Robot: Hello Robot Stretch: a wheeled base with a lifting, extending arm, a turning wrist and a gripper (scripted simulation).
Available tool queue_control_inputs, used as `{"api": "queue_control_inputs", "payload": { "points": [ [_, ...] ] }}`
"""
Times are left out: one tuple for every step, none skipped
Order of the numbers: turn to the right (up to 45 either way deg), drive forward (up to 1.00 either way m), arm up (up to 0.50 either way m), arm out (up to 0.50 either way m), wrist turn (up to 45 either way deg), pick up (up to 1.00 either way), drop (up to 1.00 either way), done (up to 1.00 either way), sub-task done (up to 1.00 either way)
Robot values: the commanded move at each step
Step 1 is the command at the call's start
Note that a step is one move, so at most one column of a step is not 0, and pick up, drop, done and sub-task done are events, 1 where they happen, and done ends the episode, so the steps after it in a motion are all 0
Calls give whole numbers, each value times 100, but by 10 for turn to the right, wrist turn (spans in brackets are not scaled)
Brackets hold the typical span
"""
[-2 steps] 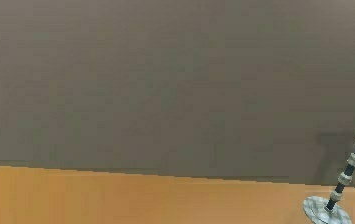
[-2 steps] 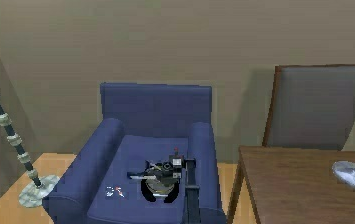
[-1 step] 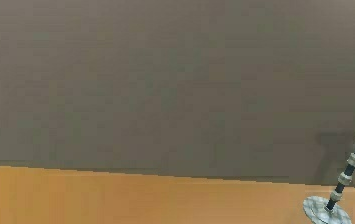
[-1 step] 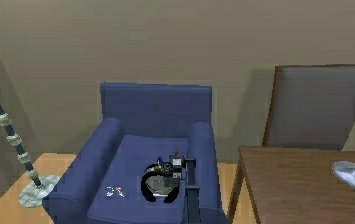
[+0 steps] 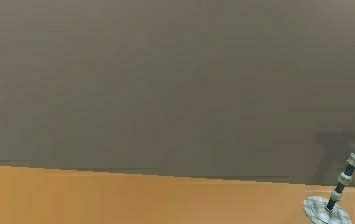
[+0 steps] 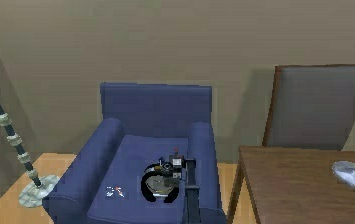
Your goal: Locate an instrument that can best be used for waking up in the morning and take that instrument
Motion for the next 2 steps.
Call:
{"api": "queue_control_inputs", "payload": {
  "points": [
    [0, 0, -30, 0, 0, 0, 0, 0, 0],
    [0, 0, 0, 0, 0, 100, 0, 0, 0]
  ]
}}
